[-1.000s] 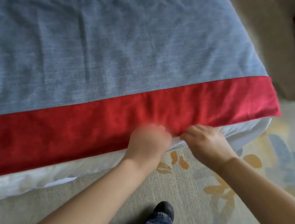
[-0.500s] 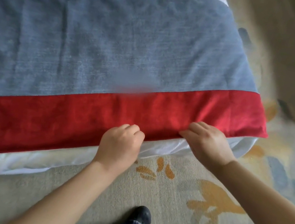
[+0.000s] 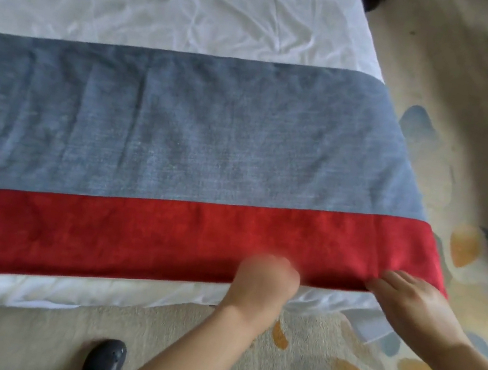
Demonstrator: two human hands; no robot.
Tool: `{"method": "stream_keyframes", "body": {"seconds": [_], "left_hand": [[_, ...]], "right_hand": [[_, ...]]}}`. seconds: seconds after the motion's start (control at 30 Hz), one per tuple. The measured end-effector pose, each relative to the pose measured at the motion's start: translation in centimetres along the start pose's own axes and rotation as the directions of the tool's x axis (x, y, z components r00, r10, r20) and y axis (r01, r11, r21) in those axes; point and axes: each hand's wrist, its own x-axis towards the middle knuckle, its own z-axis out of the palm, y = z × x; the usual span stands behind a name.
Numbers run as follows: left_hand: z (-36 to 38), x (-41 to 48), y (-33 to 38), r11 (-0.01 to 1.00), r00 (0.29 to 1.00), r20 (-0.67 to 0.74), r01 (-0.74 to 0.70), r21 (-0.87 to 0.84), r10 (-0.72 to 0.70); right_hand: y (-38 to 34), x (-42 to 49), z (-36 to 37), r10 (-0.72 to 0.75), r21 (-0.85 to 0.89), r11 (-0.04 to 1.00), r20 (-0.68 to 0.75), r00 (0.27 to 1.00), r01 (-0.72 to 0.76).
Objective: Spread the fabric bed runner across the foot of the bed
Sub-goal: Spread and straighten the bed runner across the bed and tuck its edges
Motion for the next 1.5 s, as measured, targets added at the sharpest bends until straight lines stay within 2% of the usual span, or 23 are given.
{"method": "stream_keyframes", "body": {"seconds": [0.13,0.2,0.27,0.4,0.53,0.7,1.03,1.13,1.23,1.33,1.5], "left_hand": [[0.3,-0.5,-0.4,1.000,1.000,0.020,0.001,-0.002,-0.001],[0.2,-0.6,-1.2,0.999,1.000,-0.015,-0.027,-0.032,0.027],[-0.7,-0.5,-2.5,0.996,0.997,-0.076,-0.025,-0.085,0.018],[-3.7,0.1,-8.6,0.993,0.982,-0.172,0.067,-0.094,-0.083],[-7.5,0.1,-18.0,0.970,0.950,-0.201,0.243,-0.016,-0.241],[-11.2,0.1,-31.8,0.915,0.884,-0.246,0.401,-0.043,-0.398],[-15.4,-1.6,-60.0,0.832,0.779,-0.321,0.553,-0.053,-0.538],[-16.3,-1.4,-67.2,0.797,0.757,-0.282,0.602,-0.050,-0.590],[-16.8,-1.4,-72.5,0.820,0.802,-0.175,0.559,-0.118,-0.572],[-17.4,-1.7,-75.3,0.846,0.869,-0.035,0.471,-0.249,-0.494],[-17.7,-1.6,-77.0,0.847,0.901,0.070,0.428,-0.315,-0.429]], "right_hand": [[-0.5,1.1,-0.6,0.018,0.022,1.000,0.136,0.991,-0.022],[-0.2,1.3,-1.2,-0.015,0.014,1.000,0.176,0.984,0.013],[0.1,1.7,-1.7,-0.067,0.009,0.998,0.159,0.985,0.066],[-1.2,6.8,-2.9,-0.099,0.022,0.995,0.010,0.995,0.099],[-5.6,16.0,-5.1,-0.048,0.005,0.999,-0.002,0.999,0.048],[-13.4,29.0,-5.6,-0.042,0.090,0.995,-0.059,0.997,0.047],[-29.8,54.9,-2.1,0.009,0.245,0.970,-0.075,0.997,0.010],[-31.8,60.9,-1.2,0.097,0.317,0.946,-0.079,0.992,-0.068],[-32.3,64.2,-0.3,0.149,0.386,0.913,-0.008,0.989,-0.134],[-31.9,65.5,0.1,0.093,0.447,0.888,0.051,0.994,-0.106],[-31.2,66.2,-0.3,0.017,0.461,0.884,0.132,0.991,-0.077]]}}
